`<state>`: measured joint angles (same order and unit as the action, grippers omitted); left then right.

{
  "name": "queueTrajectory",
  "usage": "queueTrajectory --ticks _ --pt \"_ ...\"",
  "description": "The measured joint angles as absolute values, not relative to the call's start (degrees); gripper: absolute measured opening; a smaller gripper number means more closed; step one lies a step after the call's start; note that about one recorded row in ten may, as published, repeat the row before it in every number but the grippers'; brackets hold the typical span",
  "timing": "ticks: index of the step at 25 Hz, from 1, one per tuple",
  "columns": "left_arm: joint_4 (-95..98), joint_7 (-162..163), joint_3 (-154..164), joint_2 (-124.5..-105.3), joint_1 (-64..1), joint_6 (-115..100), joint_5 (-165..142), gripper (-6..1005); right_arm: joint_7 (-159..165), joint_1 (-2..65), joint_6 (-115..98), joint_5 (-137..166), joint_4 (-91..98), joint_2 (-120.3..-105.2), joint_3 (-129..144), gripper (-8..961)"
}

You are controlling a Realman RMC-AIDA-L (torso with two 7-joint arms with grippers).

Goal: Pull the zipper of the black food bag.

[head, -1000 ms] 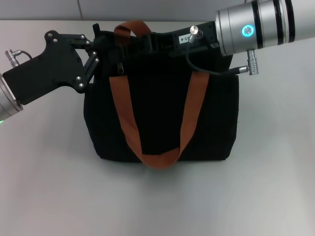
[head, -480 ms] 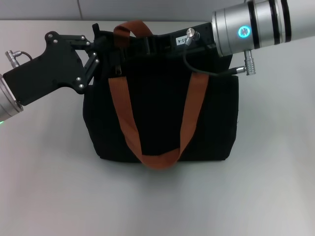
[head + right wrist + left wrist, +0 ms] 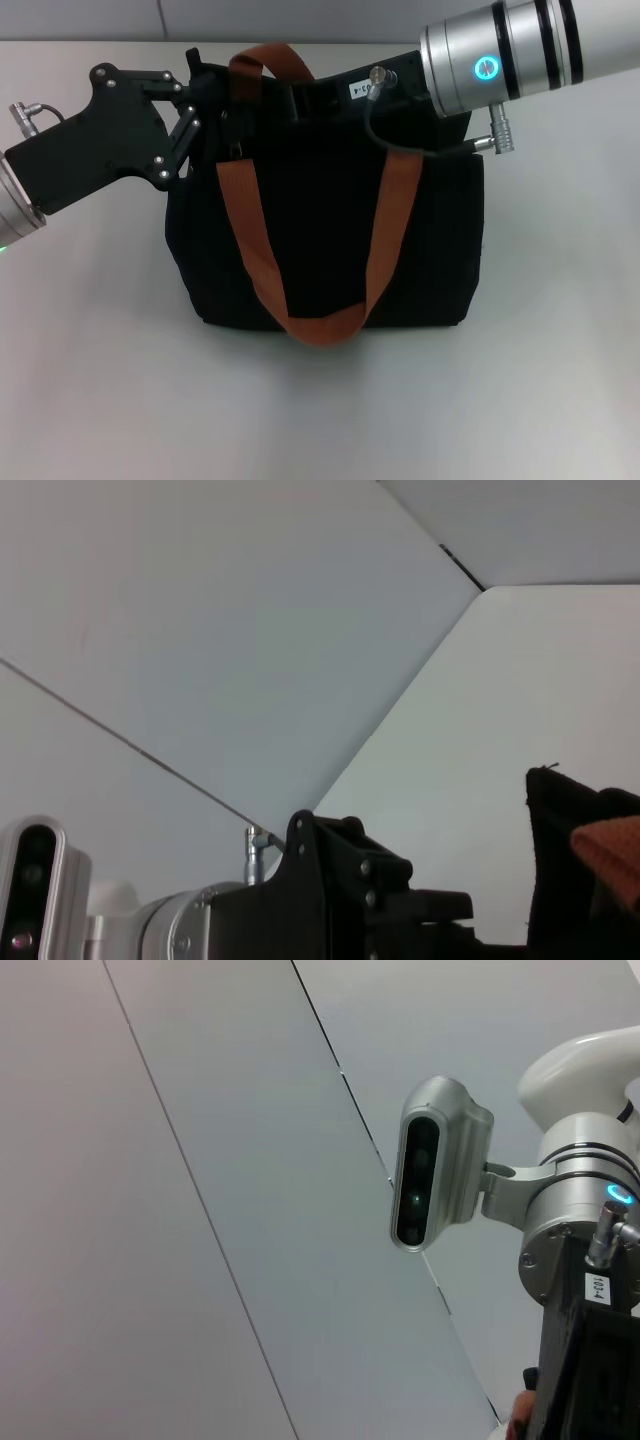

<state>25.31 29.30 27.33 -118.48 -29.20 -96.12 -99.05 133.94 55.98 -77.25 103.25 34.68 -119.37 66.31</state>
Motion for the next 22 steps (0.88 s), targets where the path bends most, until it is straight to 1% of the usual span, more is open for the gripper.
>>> queueTrajectory --ticks 7,10,22 --pt "25.3 29.2 27.2 -118.47 -28.9 -96.2 -99.0 27 132.9 55.2 -77.3 103.3 36.6 -119.44 66.7 111" --pt "25.3 29.1 27.2 -118.48 -28.8 -96.2 -99.1 27 132.9 55.1 -77.1 103.8 37.2 -119.43 67.2 -4" --pt "25.3 28.9 27.2 -118.47 -28.3 -96.0 -99.0 27 137.4 55.1 -78.2 108.5 41.5 -119.33 67.1 0"
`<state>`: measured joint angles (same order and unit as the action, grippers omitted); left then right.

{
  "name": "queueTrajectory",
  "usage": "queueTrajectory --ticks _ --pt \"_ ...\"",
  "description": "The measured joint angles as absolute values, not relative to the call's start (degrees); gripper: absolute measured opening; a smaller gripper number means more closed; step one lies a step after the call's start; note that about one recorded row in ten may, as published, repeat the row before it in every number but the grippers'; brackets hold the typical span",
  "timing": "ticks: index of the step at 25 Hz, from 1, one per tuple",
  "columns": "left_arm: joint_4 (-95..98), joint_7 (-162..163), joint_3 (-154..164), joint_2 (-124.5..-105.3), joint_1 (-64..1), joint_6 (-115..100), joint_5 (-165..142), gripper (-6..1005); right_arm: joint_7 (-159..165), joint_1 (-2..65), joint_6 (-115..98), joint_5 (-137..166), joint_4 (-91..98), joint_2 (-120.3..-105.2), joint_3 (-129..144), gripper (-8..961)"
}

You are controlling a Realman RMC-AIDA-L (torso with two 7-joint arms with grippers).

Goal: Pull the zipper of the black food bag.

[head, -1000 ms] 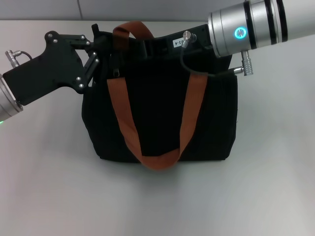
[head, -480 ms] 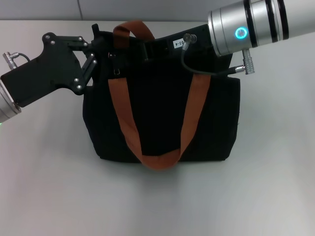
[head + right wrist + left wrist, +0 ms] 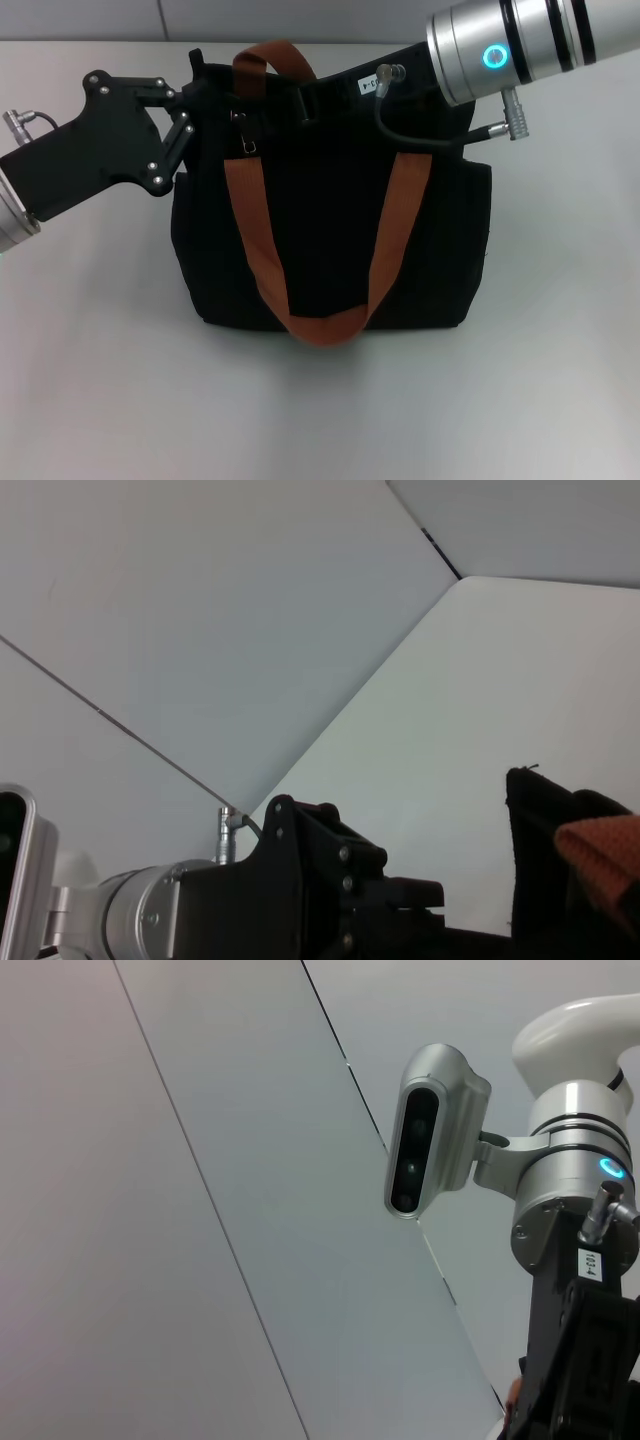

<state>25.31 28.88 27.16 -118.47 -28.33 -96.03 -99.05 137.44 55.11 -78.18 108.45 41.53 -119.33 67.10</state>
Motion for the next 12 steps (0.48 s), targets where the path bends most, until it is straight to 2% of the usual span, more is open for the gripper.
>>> queueTrajectory --ticks 12 --pt "25.3 28.7 27.1 -118.48 -27.8 -95.9 -98.6 27 141.2 55.1 -78.9 110.9 45.7 -119.18 67.1 0"
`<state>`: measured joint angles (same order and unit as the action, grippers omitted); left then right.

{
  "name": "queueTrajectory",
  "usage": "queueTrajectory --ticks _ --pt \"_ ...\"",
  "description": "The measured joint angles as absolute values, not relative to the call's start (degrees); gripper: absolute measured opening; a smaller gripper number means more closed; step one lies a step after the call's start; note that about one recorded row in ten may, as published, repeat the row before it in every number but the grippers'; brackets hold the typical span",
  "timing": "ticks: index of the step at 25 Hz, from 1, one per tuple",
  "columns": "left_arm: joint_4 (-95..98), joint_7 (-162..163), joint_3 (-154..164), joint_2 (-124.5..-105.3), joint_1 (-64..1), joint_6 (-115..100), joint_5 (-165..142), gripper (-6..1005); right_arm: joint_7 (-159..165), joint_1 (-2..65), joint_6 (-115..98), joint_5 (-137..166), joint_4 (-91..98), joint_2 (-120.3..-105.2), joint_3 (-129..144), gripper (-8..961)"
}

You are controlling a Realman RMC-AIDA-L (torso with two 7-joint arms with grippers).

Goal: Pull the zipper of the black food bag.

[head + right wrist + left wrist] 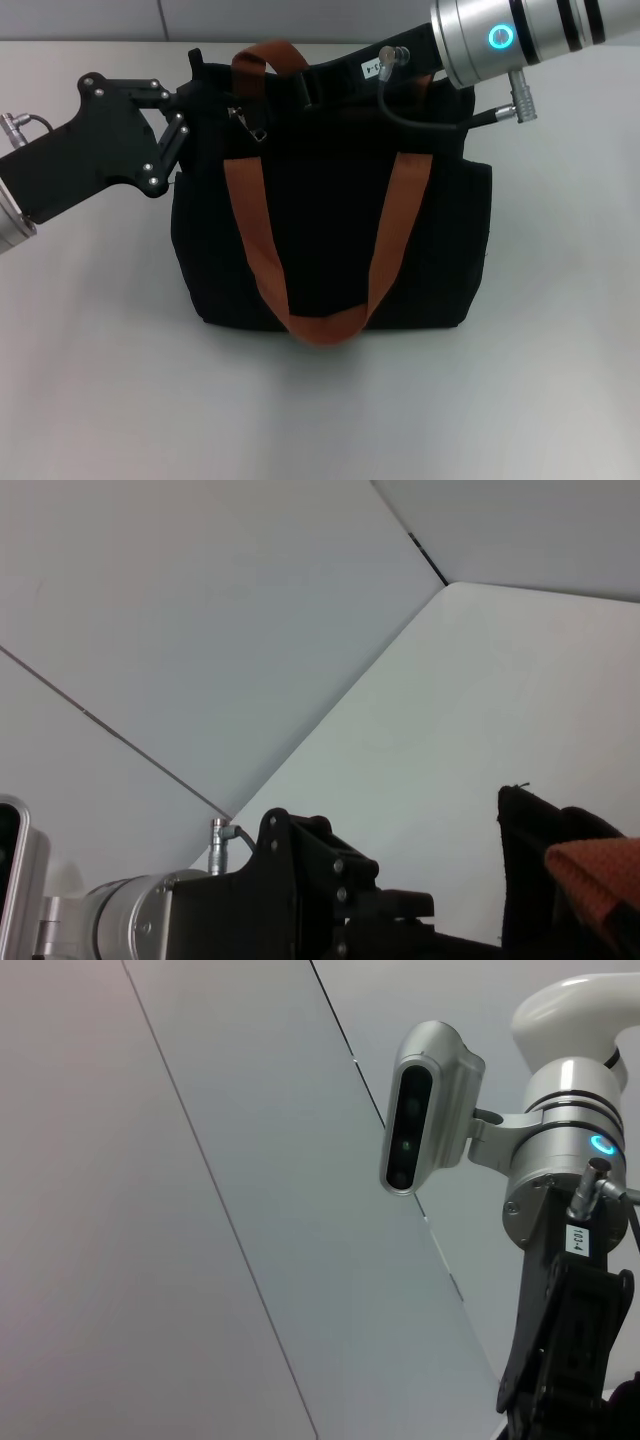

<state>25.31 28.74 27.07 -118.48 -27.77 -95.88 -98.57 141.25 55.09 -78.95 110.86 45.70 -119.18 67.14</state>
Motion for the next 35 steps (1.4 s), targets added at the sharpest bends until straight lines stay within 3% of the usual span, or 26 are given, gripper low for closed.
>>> queueTrajectory --ticks 35 --pt "25.3 28.7 27.0 -118.46 -27.4 -95.7 -97.5 26 145.0 55.6 -79.4 114.9 48.8 -119.3 67.8 -1"
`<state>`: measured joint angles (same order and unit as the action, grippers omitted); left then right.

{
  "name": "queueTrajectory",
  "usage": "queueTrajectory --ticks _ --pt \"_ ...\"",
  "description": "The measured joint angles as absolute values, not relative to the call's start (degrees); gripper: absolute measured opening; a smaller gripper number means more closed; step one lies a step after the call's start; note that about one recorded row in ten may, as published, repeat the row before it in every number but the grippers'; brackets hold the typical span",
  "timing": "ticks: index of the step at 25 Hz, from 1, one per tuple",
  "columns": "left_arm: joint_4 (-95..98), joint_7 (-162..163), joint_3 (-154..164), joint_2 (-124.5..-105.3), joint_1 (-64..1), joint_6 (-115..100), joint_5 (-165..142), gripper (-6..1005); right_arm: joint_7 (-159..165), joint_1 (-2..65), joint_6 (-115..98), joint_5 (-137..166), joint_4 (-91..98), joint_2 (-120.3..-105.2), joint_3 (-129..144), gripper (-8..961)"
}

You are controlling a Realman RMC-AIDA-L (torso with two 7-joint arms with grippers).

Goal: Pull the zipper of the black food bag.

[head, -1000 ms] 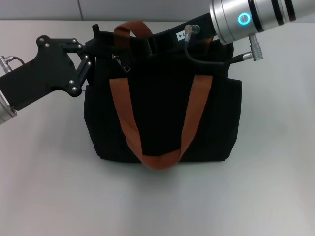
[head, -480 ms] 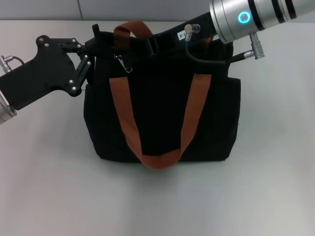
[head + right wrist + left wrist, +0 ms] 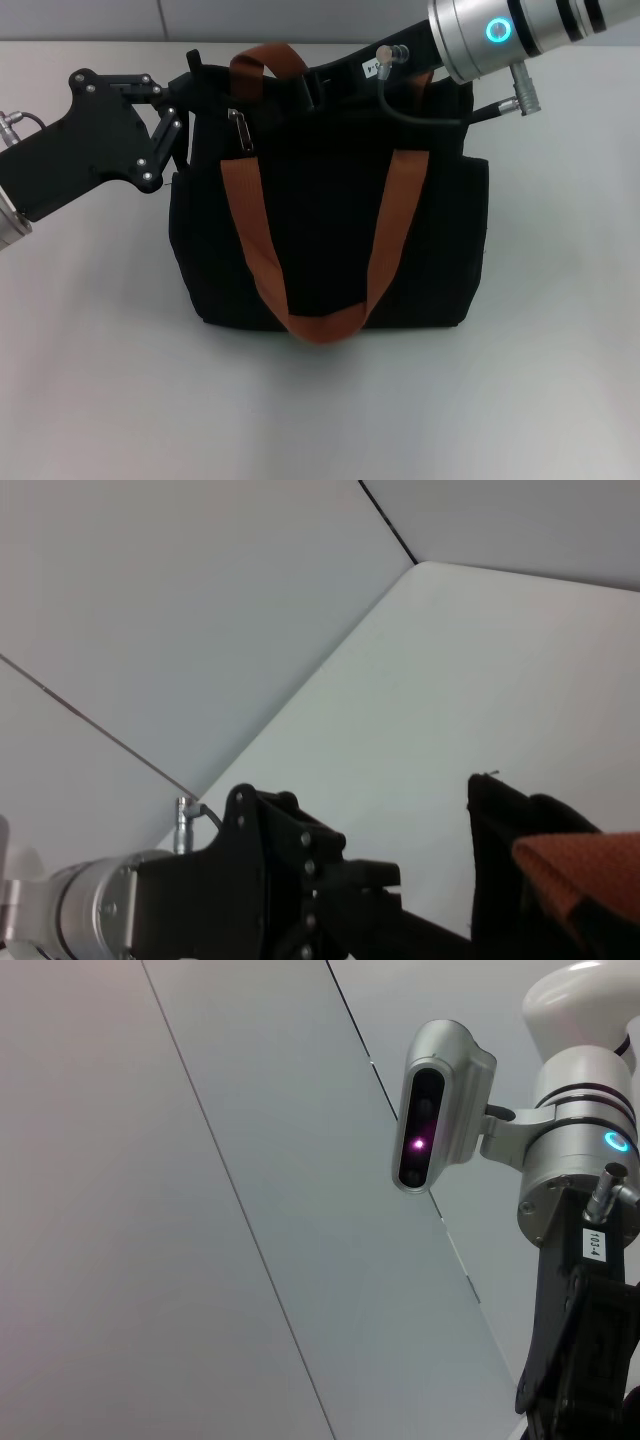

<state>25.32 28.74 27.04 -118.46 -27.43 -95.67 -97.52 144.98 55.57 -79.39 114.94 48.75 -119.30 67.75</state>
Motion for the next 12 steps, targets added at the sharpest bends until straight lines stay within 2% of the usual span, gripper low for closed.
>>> queueTrajectory --ticks 3,12 --pt "25.3 28.7 27.0 -118.48 -27.5 -95.6 -97.5 26 144.7 55.3 -79.3 113.9 48.8 -119.33 67.3 -1" --pt "25.3 28.7 27.0 -118.48 -27.4 -95.4 -97.4 27 143.2 54.2 -80.2 110.6 47.5 -119.12 67.2 142"
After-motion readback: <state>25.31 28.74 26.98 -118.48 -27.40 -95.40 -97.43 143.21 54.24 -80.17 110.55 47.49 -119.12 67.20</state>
